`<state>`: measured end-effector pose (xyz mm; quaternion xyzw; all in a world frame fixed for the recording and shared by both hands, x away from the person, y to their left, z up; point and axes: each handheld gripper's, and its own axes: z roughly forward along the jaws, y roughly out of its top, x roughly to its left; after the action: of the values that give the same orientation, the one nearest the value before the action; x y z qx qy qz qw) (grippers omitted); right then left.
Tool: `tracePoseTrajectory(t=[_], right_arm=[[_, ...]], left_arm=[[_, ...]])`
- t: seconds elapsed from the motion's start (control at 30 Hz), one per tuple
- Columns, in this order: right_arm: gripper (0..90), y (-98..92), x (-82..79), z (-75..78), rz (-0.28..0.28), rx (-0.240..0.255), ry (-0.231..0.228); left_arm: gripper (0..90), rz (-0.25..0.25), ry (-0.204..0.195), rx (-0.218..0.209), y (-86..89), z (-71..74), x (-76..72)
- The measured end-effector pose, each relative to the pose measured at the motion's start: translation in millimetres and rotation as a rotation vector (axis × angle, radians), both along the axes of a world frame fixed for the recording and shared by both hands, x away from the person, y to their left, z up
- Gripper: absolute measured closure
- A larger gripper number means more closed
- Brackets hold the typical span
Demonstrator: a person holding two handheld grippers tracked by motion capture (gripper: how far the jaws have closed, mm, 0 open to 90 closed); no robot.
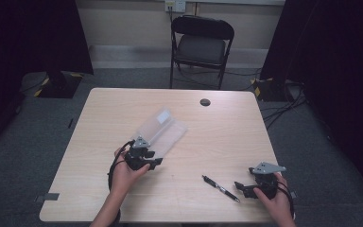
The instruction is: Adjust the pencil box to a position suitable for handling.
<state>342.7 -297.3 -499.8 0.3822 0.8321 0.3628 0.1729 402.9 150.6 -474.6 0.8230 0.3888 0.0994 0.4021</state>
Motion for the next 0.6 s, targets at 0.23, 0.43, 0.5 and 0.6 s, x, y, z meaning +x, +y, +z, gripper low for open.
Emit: tracePoseTrajectory(t=[0.23, 0.43, 0.5, 0.6], right_arm=[[14.0, 0.0, 0.0, 0.1, 0.001, 0.0, 0.0], [24.2, 3.9, -3.4, 2.2, 0.017, 0.042, 0.017], [26.0, 9.1, -5.3, 5.8, 0.045, 0.062, 0.02], [27.6, 18.5, -9.1, 12.0, 0.069, 0.075, 0.009]], left_arm=[[36.1, -0.004, -0.017, -0.053, 1.7, 6.2, -3.6], [34.5, -0.015, -0.023, -0.071, 0.1, 10.7, -4.2], [34.2, -0.021, -0.021, -0.08, -0.1, 11.3, -4.1], [33.6, -0.029, -0.016, -0.095, -2.9, 10.5, -4.9]])
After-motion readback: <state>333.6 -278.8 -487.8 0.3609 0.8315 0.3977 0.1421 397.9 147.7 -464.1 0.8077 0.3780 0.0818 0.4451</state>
